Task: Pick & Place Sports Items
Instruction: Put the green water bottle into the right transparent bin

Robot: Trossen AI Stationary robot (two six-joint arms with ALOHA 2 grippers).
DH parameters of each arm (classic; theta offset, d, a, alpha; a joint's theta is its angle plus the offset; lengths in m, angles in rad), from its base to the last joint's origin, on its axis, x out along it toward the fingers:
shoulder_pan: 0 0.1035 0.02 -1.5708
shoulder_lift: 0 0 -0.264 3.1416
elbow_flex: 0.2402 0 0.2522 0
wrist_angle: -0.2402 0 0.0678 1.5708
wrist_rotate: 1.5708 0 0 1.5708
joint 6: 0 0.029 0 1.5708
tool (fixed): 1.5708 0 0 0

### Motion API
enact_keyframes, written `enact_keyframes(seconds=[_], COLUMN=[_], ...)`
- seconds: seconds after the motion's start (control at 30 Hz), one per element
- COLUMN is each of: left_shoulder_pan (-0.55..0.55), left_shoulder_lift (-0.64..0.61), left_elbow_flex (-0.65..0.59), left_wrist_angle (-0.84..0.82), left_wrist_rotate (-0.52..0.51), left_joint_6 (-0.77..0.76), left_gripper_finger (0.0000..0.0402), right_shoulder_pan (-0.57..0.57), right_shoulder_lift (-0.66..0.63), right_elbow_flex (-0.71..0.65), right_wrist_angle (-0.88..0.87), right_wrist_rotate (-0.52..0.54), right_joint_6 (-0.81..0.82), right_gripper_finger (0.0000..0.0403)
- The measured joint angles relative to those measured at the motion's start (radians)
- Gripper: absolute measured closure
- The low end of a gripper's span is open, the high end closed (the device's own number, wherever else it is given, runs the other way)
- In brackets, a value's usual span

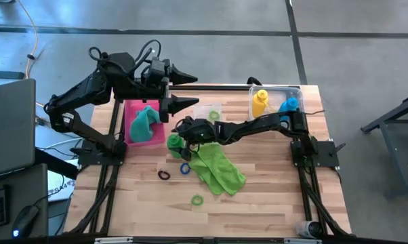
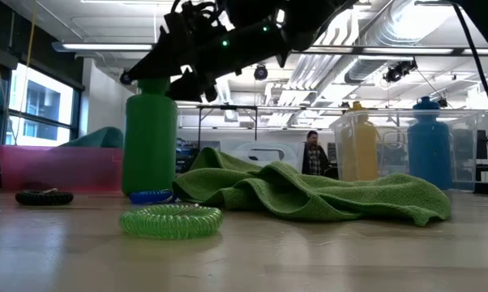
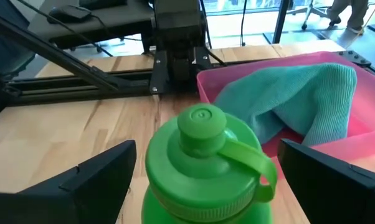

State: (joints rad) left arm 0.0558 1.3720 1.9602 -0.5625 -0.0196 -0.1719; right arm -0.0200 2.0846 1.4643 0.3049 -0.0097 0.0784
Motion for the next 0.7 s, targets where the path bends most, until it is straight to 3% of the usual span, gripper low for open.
enact_keyframes(seconds=[0.23, 0.57, 0.7], left_shoulder_pan=[0.000, 0.000, 0.000], left_shoulder_lift=[0.000, 0.000, 0.000], left_elbow_flex=[0.000, 0.000, 0.000], left_wrist_angle=[0.000, 0.000, 0.000], left_wrist_rotate=[0.000, 0.000, 0.000], left_joint_6=[0.000, 0.000, 0.000], left_gripper_finger=[0.0048, 0.0048, 0.0048], right_shoulder_pan=[0.000, 0.007, 0.007], right_shoulder_lift=[0.000, -0.001, -0.001], right_elbow_flex=[0.000, 0.000, 0.000], right_wrist_angle=[-0.002, -0.001, 0.000], right_wrist_rotate=[0.003, 0.005, 0.000], right_joint_6=[-0.002, -0.005, -0.003], right_gripper_finger=[0.0065, 0.0201, 0.0203])
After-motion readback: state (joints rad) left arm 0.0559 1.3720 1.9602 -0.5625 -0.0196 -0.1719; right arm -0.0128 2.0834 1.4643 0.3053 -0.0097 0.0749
